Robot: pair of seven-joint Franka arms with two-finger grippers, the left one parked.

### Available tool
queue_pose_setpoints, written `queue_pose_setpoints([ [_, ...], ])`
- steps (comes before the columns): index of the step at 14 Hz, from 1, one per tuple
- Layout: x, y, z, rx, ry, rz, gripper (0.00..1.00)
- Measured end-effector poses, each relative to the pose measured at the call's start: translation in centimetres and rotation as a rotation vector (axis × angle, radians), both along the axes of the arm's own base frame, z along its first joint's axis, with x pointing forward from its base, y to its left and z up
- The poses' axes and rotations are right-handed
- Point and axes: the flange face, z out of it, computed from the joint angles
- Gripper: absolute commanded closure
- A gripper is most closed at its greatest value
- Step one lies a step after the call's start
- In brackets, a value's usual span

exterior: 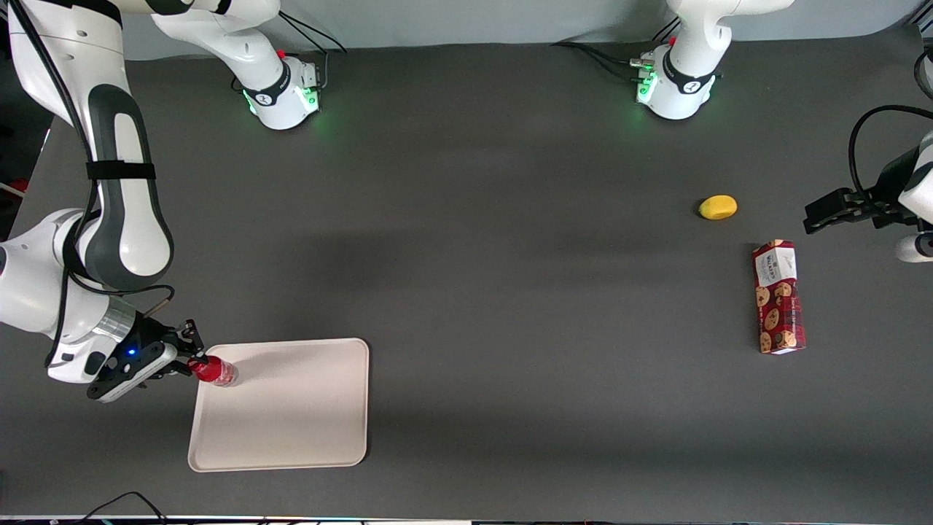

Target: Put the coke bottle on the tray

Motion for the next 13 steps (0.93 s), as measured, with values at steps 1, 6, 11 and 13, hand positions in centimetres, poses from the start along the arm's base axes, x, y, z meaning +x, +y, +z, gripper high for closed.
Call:
queue_pose_setpoints([
  [1, 0.0, 0.0, 0.0, 0.000, 0.000, 0.001, 0.82],
  [6, -0.1, -0.2, -0.7, 0.003, -0.007, -0.010, 0.03],
  [11, 0.2, -0.1, -0.7, 0.016, -0.022, -0.020, 0.00],
  [13, 0.0, -0.2, 0.4, 0.022, -0.020, -0.017, 0.00],
])
